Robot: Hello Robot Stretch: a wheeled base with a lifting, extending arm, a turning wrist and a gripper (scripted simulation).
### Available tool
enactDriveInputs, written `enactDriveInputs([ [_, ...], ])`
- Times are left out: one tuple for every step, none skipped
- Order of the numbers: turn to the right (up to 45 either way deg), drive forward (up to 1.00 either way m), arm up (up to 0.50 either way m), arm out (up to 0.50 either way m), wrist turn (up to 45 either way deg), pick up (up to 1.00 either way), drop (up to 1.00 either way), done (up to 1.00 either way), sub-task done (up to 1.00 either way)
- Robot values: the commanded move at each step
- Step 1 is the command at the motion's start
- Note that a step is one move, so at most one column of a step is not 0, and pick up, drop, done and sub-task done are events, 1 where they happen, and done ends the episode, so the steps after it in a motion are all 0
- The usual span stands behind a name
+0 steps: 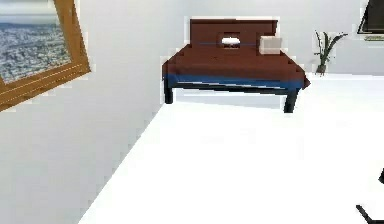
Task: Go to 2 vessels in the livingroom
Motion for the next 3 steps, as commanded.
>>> enactDriveInputs([
  [9.0, 0.0, 0.0, 0.0, 0.0, 0.0, 0.0, 0.0, 0.0],
  [0.0, 0.75, 0.0, 0.0, 0.0, 0.0, 0.0, 0.0, 0.0],
  [33.0, 0.0, 0.0, 0.0, 0.0, 0.0, 0.0, 0.0, 0.0],
])
